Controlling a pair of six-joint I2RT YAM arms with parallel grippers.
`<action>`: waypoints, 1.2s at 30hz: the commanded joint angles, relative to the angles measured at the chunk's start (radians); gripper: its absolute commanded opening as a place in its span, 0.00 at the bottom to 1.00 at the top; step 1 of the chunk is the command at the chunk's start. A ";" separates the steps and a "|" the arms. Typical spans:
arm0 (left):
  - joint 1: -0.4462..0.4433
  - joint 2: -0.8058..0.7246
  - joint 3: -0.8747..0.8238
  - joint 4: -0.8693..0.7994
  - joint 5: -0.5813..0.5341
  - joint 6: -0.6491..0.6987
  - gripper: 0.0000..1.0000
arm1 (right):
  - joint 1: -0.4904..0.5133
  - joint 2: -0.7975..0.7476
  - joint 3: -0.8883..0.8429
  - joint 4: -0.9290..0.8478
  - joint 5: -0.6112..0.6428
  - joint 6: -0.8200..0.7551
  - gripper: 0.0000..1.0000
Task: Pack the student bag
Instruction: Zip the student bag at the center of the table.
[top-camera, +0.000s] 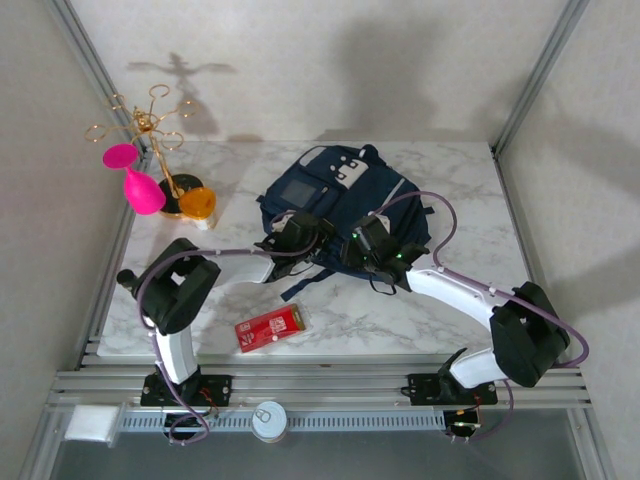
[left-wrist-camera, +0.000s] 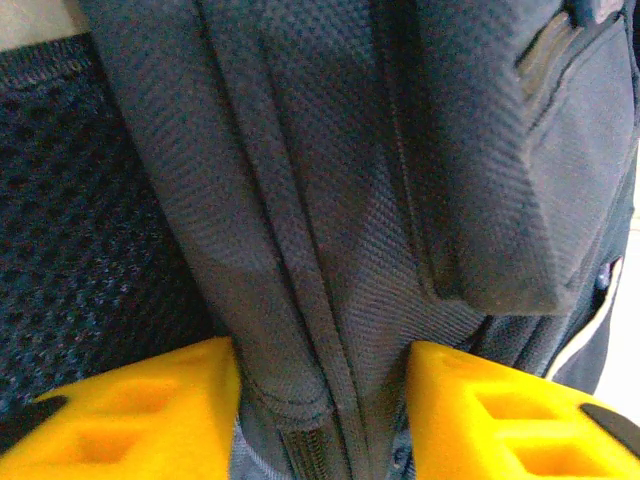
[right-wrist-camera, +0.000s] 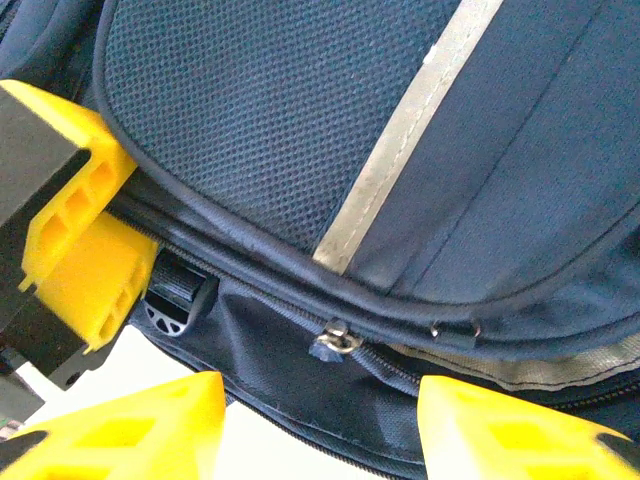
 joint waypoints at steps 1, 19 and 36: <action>-0.003 0.054 0.057 -0.009 0.009 -0.021 0.34 | 0.004 -0.009 -0.017 -0.008 0.023 0.021 0.54; -0.002 -0.059 0.072 -0.018 0.043 -0.061 0.00 | 0.076 0.070 0.047 -0.083 0.119 0.156 0.46; -0.002 -0.124 0.064 -0.046 0.004 -0.032 0.00 | 0.062 0.098 0.073 -0.190 0.336 0.249 0.27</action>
